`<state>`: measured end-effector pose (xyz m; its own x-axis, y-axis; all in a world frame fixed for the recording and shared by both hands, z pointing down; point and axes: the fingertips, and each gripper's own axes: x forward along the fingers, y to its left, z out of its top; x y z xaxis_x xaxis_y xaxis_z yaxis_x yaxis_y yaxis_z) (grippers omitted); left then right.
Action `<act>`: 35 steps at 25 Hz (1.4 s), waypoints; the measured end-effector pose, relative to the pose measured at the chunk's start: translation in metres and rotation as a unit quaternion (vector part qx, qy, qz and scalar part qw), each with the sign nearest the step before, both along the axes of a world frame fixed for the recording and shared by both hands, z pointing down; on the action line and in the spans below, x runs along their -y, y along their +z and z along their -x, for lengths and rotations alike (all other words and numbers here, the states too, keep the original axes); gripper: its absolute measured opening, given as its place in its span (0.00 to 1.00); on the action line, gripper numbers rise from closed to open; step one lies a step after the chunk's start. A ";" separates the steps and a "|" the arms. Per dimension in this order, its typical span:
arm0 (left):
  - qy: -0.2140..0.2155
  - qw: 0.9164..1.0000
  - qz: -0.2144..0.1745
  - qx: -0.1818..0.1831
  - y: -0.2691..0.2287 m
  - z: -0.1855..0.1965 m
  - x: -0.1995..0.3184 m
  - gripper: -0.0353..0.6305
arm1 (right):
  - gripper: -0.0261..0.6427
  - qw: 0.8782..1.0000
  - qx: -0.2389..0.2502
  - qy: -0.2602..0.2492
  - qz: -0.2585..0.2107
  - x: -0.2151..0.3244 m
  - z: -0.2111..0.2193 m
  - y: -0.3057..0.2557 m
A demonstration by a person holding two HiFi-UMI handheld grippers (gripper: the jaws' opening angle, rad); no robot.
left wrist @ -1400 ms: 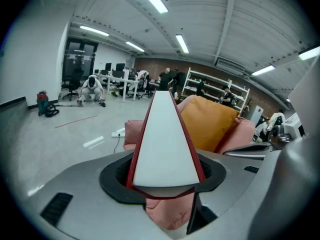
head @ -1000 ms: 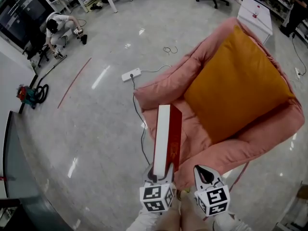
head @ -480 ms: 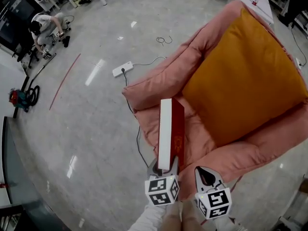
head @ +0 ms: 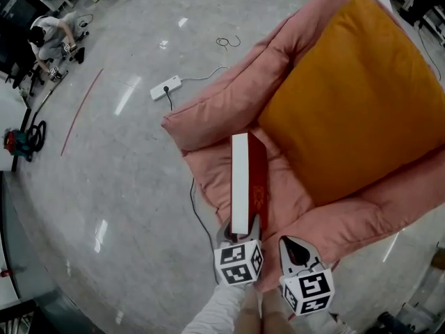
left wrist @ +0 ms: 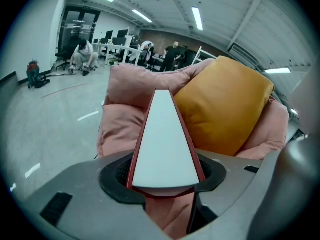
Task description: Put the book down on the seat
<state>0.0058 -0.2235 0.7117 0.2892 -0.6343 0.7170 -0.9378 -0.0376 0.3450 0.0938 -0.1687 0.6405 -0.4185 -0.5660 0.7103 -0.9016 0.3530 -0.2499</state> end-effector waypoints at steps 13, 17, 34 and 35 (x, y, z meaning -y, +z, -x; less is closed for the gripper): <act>0.001 0.998 0.047 0.043 0.025 0.042 -0.020 0.61 | 0.05 1.000 -0.001 -0.007 0.004 -0.001 0.017 -0.004; -0.022 0.997 0.064 0.045 0.023 0.068 -0.028 0.62 | 0.05 1.000 0.002 -0.013 0.000 0.001 0.024 -0.014; -0.013 0.998 0.026 0.054 -0.077 0.081 -0.049 0.32 | 0.05 0.999 -0.002 -0.037 -0.021 -0.008 0.035 -0.074; -0.013 0.998 0.023 0.053 -0.086 0.080 -0.049 0.25 | 0.05 0.999 -0.003 -0.038 -0.023 -0.008 0.034 -0.079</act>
<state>-0.0746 -0.1743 0.6259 0.1934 -0.6068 0.7710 -0.9697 0.0014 0.2444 0.0598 -0.1606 0.5620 -0.4579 -0.5651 0.6863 -0.8729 0.4319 -0.2267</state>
